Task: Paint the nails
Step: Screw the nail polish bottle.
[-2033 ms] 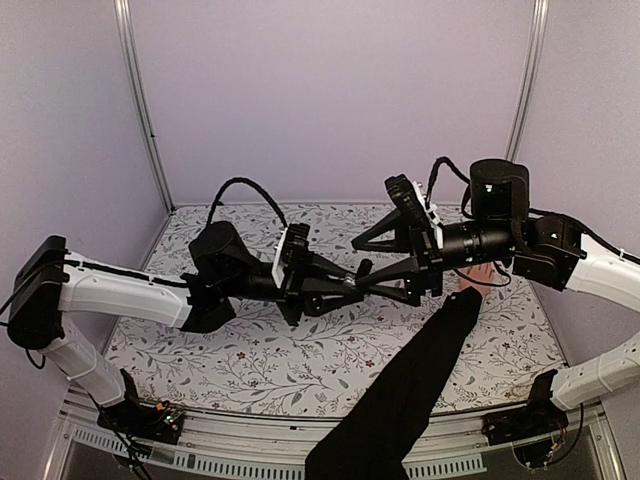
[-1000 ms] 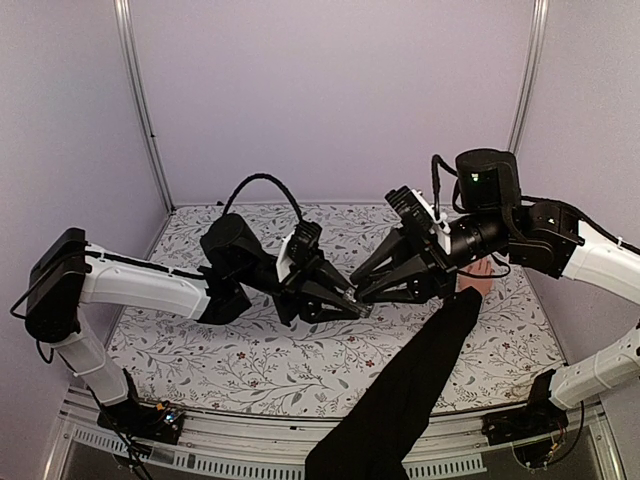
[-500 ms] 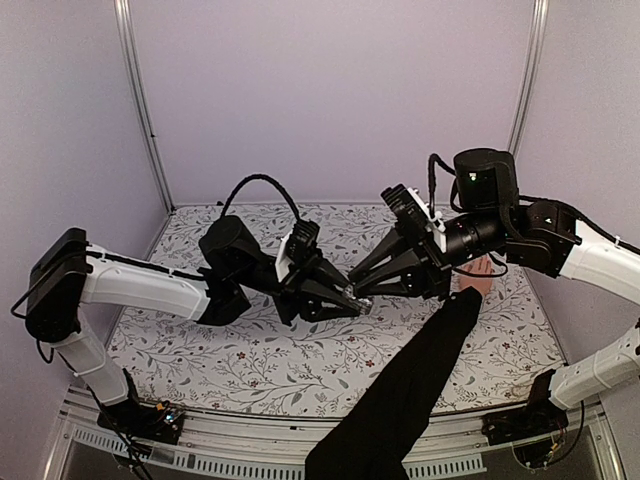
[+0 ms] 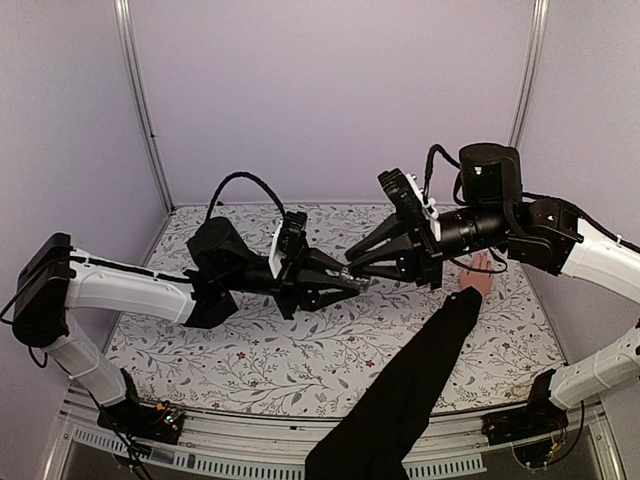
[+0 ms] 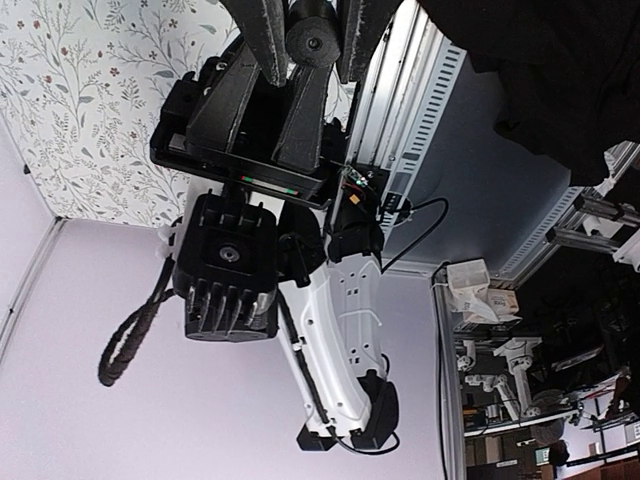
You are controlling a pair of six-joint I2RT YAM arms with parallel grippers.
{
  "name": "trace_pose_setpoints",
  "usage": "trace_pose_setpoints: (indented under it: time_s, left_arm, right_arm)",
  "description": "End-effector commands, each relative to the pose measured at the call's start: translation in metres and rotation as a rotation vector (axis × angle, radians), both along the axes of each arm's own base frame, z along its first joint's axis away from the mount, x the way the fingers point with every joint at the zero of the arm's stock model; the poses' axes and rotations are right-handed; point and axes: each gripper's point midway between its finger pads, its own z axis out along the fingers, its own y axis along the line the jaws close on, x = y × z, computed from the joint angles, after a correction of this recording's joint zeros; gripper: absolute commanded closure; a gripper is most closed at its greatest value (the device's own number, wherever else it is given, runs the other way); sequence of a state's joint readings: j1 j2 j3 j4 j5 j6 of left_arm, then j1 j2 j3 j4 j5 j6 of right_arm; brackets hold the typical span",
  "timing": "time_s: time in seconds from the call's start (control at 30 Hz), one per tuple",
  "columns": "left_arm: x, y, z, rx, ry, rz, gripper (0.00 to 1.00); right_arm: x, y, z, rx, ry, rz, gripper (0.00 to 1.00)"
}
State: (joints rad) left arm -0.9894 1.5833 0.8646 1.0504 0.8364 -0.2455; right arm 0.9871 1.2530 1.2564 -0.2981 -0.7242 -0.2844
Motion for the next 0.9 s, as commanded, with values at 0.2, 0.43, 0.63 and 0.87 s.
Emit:
trace_pose_setpoints:
  time_s: [0.2,0.43,0.63,0.87]
  left_arm:
    - [0.083,0.017,0.042,-0.150,0.012,0.509,1.00]
    - [0.105,0.014,0.043,-0.155,0.010,0.678,1.00]
    - [0.124,0.012,0.037,-0.133,0.003,0.850,1.00]
    - [0.146,0.013,0.026,-0.131,0.012,1.037,1.00]
  right_arm:
    - [0.029,0.016,-0.035,-0.120,0.099,-0.173,0.97]
    - [0.059,0.024,-0.044,-0.143,0.127,-0.318,0.98]
    - [0.087,0.025,-0.048,-0.134,0.153,-0.456,0.99]
    - [0.116,0.023,-0.048,-0.104,0.174,-0.622,0.99]
